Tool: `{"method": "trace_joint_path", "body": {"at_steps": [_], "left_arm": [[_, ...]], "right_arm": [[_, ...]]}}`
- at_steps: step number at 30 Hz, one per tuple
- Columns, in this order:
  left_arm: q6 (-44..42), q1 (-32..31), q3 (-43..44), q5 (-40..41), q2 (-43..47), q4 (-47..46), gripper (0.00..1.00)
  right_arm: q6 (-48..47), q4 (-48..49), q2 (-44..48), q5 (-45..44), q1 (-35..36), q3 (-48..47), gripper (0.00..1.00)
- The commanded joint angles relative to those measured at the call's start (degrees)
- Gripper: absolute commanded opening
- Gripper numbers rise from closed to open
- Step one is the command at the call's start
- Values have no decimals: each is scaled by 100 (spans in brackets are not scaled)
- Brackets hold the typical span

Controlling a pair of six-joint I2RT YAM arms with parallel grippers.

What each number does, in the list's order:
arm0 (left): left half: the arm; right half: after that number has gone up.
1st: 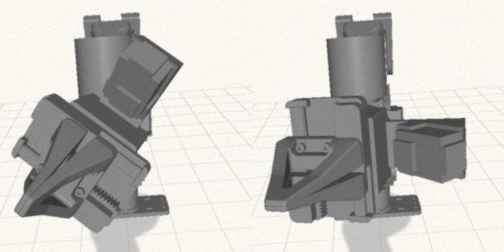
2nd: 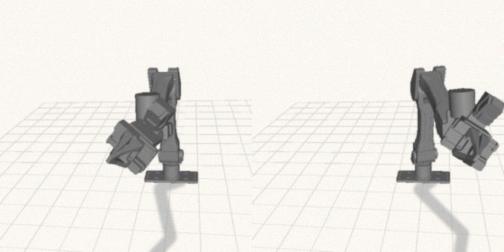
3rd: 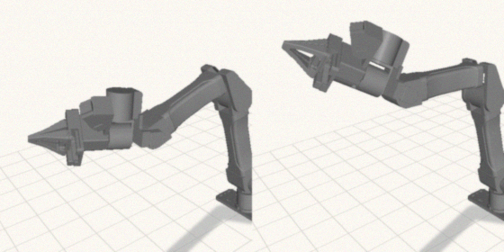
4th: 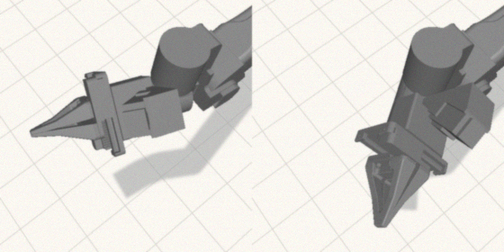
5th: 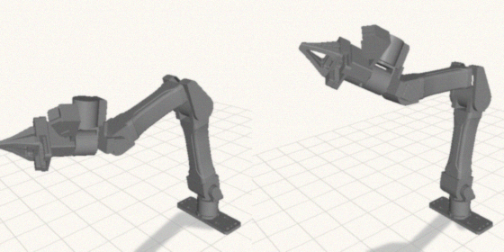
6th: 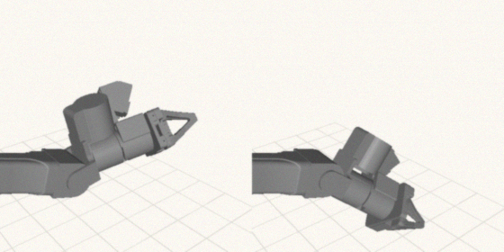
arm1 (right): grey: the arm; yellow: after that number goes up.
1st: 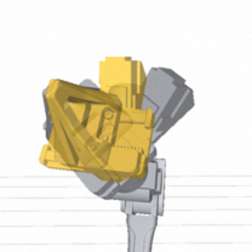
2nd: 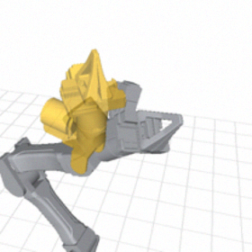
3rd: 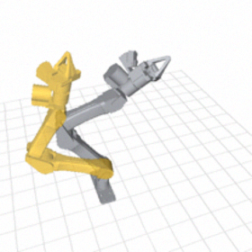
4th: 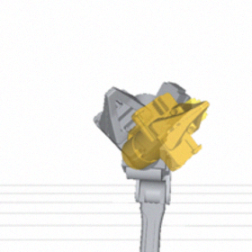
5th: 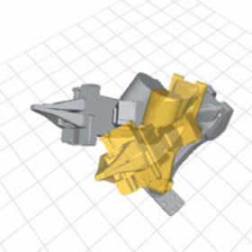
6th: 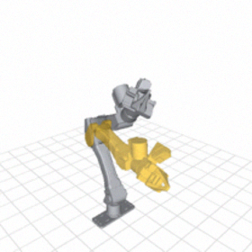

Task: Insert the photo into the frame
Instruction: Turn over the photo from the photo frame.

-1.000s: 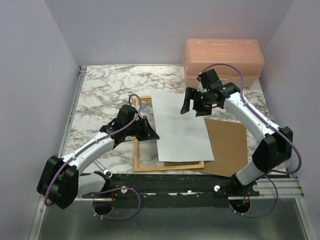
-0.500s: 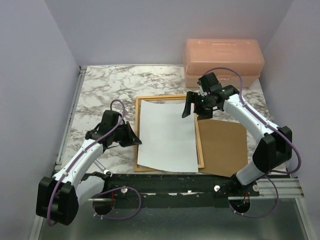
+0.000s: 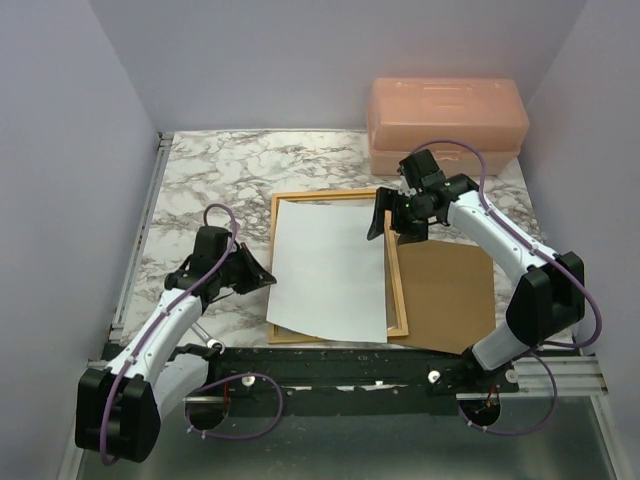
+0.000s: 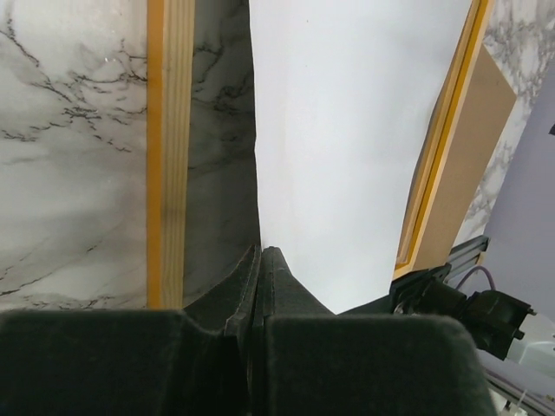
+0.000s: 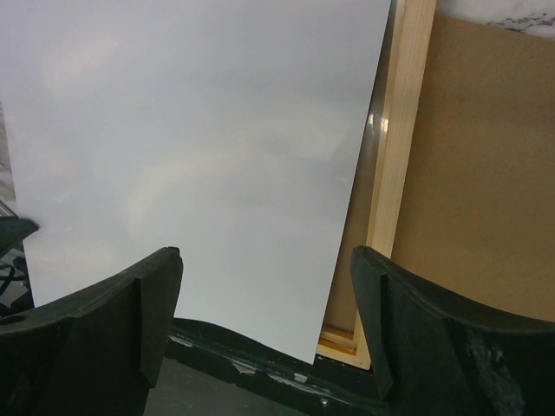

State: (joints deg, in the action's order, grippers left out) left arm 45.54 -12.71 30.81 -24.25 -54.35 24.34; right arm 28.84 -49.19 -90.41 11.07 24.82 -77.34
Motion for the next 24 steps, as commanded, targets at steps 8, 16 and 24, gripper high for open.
{"method": "trace_joint_path", "body": {"at_steps": [8, 16, 24], "left_arm": [[618, 66, -136, 62, -252, -1120, 0], [901, 94, -264, 453, 84, -1230, 0], [961, 136, -533, 1004, 910, -919, 0]], "right_arm": [[-129, 173, 111, -8, -247, 358, 86], [-145, 254, 68, 48, -319, 487, 86], [-136, 348, 5, 165, -337, 578, 86]]}}
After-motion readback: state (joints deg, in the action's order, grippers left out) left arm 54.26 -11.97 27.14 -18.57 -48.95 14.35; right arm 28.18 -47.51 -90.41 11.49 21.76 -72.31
